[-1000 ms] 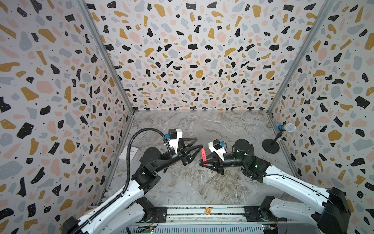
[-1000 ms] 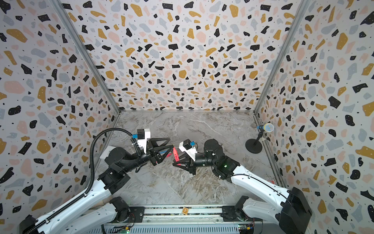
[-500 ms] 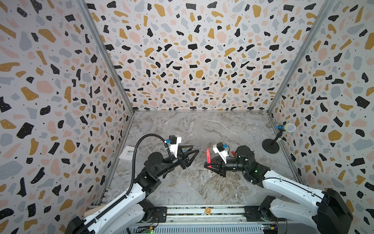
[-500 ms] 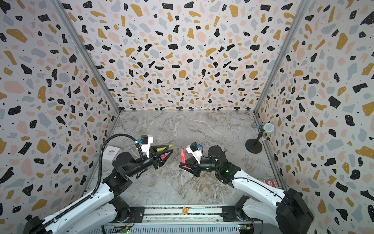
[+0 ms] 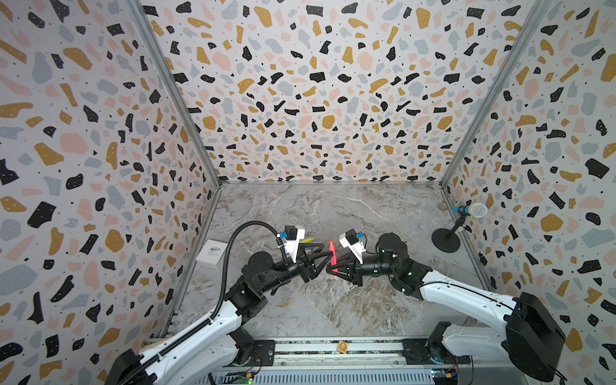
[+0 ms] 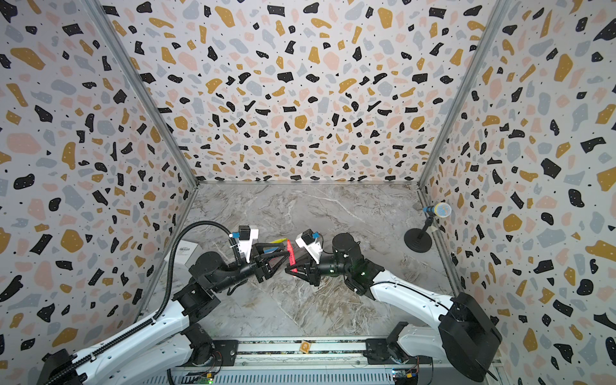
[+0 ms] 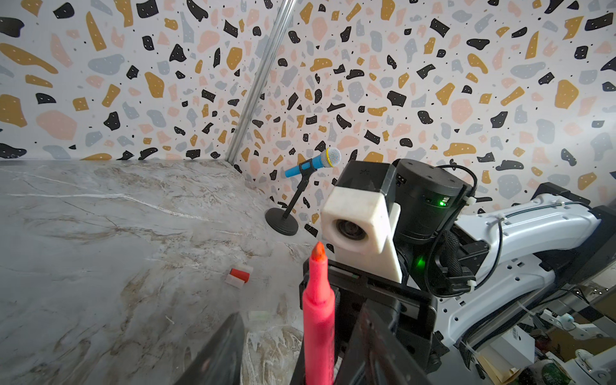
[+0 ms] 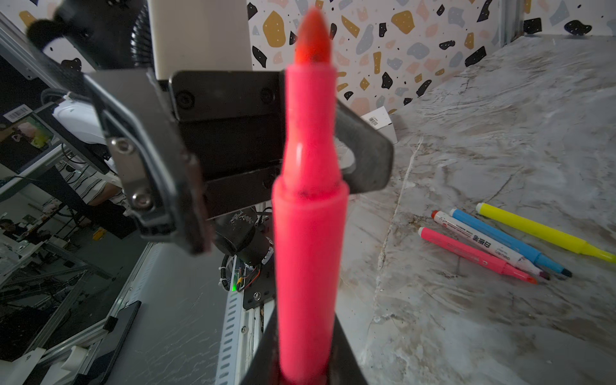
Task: Insert pens into pen caps
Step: Put on the pen cap to the pen.
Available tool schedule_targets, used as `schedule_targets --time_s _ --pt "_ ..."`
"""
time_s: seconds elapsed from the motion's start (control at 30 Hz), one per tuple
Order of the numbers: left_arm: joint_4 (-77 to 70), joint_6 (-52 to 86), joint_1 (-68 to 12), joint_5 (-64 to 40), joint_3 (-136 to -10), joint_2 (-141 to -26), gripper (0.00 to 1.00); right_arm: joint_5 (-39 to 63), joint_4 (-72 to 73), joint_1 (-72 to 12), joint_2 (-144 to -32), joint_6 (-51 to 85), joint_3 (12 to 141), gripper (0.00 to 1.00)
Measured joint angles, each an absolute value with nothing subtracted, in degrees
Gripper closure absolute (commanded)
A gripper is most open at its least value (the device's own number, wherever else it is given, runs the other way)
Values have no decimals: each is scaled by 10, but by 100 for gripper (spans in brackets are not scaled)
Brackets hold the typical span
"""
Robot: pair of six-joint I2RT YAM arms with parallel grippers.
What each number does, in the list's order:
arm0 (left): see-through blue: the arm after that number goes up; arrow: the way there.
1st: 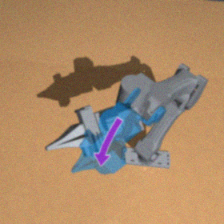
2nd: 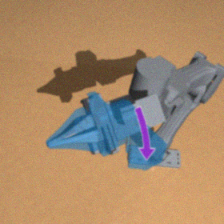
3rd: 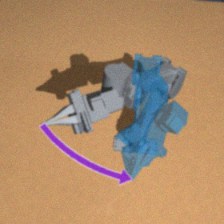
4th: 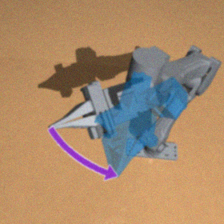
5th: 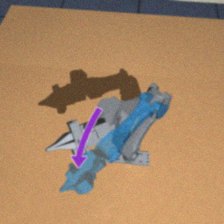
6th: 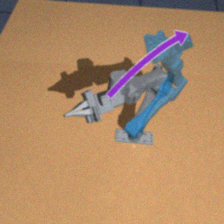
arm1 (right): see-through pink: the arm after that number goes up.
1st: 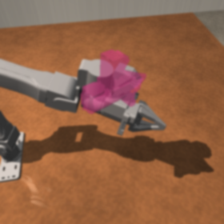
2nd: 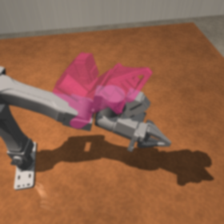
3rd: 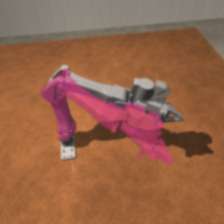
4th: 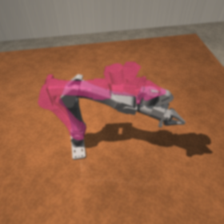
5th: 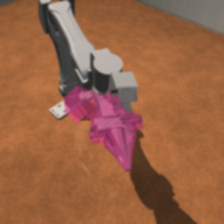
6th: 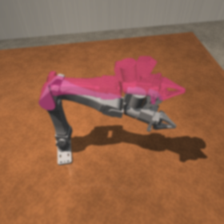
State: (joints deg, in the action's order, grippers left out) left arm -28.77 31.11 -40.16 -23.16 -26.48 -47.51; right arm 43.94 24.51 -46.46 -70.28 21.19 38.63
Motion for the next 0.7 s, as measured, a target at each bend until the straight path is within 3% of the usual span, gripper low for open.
schedule_targets --time_s 0.23,0.4,0.5,0.7 --pt "-287 308 -415 -236 -265 -488 50 450 254 -473 -731 215 407 100" --pt "-285 305 -418 -237 -265 -492 78 457 255 -483 -740 215 418 100" --pt "-287 305 -418 -243 -265 -493 89 459 255 -490 -744 213 424 100" --pt "-282 302 -418 -245 -265 -493 100 457 255 -490 -748 205 425 100"
